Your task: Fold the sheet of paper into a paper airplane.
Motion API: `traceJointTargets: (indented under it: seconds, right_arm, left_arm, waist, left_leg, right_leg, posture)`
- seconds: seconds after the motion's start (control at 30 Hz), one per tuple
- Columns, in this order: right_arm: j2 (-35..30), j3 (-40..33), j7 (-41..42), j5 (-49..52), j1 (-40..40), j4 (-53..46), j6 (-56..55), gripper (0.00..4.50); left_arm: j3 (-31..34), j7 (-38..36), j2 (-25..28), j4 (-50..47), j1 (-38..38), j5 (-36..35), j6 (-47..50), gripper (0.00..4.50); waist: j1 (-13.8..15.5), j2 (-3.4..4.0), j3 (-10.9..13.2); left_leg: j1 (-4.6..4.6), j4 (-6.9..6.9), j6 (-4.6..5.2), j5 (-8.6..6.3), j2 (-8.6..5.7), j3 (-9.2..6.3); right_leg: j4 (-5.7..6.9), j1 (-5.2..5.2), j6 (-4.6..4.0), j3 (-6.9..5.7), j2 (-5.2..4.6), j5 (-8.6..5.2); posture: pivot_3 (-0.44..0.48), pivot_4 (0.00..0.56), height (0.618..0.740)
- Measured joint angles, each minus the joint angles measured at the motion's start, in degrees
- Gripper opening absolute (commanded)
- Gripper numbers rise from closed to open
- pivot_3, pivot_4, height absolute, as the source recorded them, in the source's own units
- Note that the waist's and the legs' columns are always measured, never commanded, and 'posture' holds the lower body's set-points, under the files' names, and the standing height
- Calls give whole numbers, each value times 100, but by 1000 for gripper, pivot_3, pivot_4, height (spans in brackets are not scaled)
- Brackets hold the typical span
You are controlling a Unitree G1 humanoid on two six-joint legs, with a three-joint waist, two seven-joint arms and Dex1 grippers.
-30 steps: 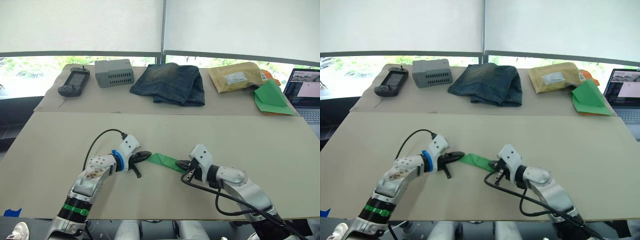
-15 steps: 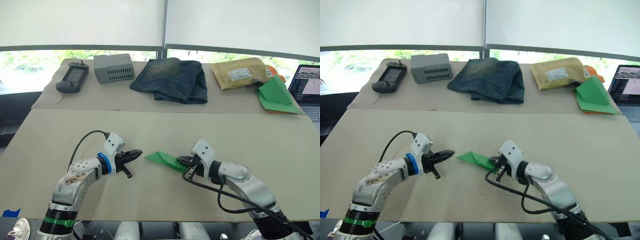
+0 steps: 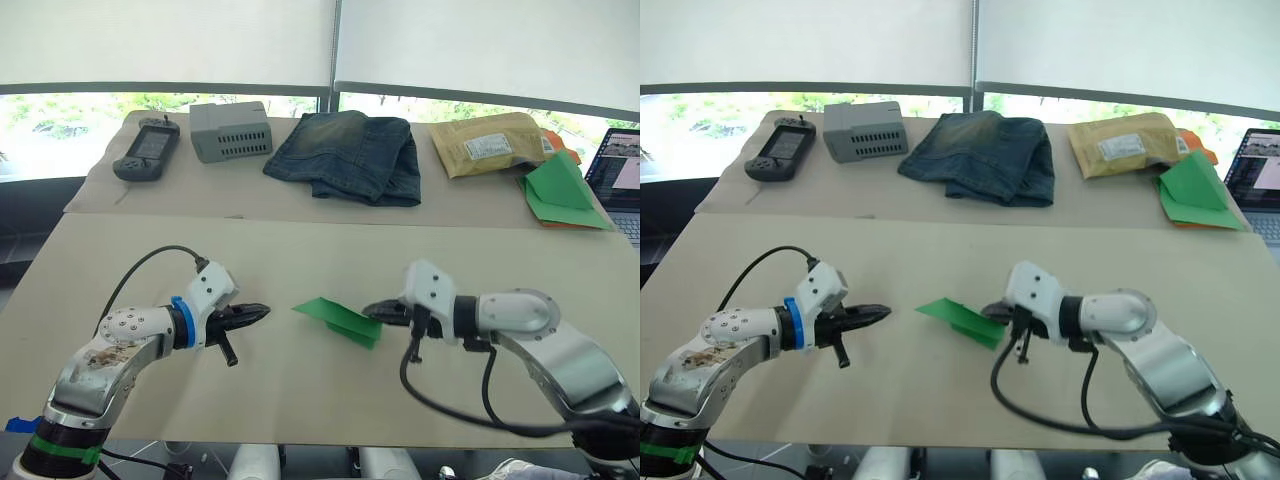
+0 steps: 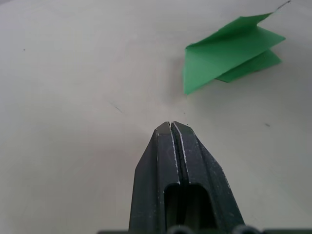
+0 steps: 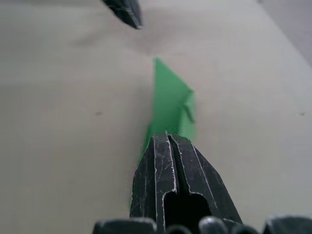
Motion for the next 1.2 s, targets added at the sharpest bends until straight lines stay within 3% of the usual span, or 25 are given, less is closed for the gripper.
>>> traceJointTargets:
  seconds: [0.23,0.43,0.63,0.9,1.2]
  right_arm:
    - [267,722,-406,-484,244,-13,-20,2952]
    - [848,1025,-1015,-1079,-97,540,-26,2952]
    - [1009,1018,-1057,-1213,-442,959,-24,2952]
    - [1366,538,-829,-680,-1077,1658,363,2952]
    - [1250,492,-259,-645,-1674,2629,119,2952]
  left_arm:
    - [-15,100,8,-79,39,-79,103,0]
    - [-22,152,47,-80,61,-76,118,0]
    - [-150,299,-37,-77,2,-21,111,0]
    - [-334,530,-308,-79,-36,-12,111,0]
    - [-454,650,-474,-76,-118,96,93,0]
  waist:
    - [-17,-3,2]
    - [-17,-7,4]
    - [-9,-7,4]
    - [-17,-7,4]
    - [-28,-6,4]
  left_leg:
    - [9,14,-1,1,-2,6]
    - [15,21,-1,1,-2,7]
    - [12,22,-1,1,-4,7]
    - [15,32,-1,1,-5,6]
    - [10,50,-1,1,-8,7]
  right_leg:
    - [16,4,0,3,0,2]
    - [25,7,-3,3,5,4]
    - [23,9,-4,4,1,5]
    - [29,14,-36,3,5,26]
    - [32,15,-35,3,6,34]
  posture:
    - [0,150,740]
    - [0,150,740]
    - [0,150,740]
    - [0,150,740]
    - [0,150,740]
